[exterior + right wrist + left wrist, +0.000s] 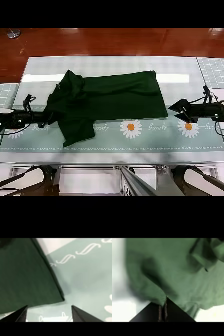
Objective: Fold the shirts.
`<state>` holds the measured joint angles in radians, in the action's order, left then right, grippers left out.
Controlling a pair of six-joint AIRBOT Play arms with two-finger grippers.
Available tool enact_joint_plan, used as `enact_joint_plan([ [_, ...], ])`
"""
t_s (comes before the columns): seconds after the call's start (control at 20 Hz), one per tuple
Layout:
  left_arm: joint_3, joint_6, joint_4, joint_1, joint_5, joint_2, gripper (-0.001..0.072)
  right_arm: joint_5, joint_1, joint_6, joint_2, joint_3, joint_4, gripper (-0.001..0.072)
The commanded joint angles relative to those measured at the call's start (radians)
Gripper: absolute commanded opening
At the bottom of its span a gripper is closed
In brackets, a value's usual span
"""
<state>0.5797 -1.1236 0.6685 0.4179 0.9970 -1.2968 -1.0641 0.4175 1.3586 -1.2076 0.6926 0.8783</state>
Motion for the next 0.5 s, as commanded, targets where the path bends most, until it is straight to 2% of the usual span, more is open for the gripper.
enact_joint_plan([
  [0.0,0.061,0.016,-0.015,-0.025,0.045,-0.006,0.0018,0.022,-0.029,0.026,-0.062,-0.002,-0.007,0.0622],
  [0.25,0.086,0.016,-0.015,-0.026,0.062,-0.006,0.0018,0.096,-0.177,0.061,-0.188,0.076,-0.038,0.0622],
  [0.3,0.086,0.016,-0.015,-0.026,0.062,-0.006,0.0018,0.098,-0.210,0.062,-0.214,0.111,-0.058,0.0599],
  [0.35,0.086,0.016,-0.015,-0.027,0.063,-0.006,0.0018,0.094,-0.240,0.062,-0.240,0.147,-0.061,0.0523],
  [0.4,0.086,0.016,-0.015,-0.033,0.075,-0.006,0.0018,0.078,-0.271,0.062,-0.272,0.187,-0.055,0.0355],
  [0.45,0.086,0.018,-0.015,-0.047,0.089,-0.006,0.0018,0.066,-0.294,0.064,-0.302,0.220,-0.054,0.0151],
])
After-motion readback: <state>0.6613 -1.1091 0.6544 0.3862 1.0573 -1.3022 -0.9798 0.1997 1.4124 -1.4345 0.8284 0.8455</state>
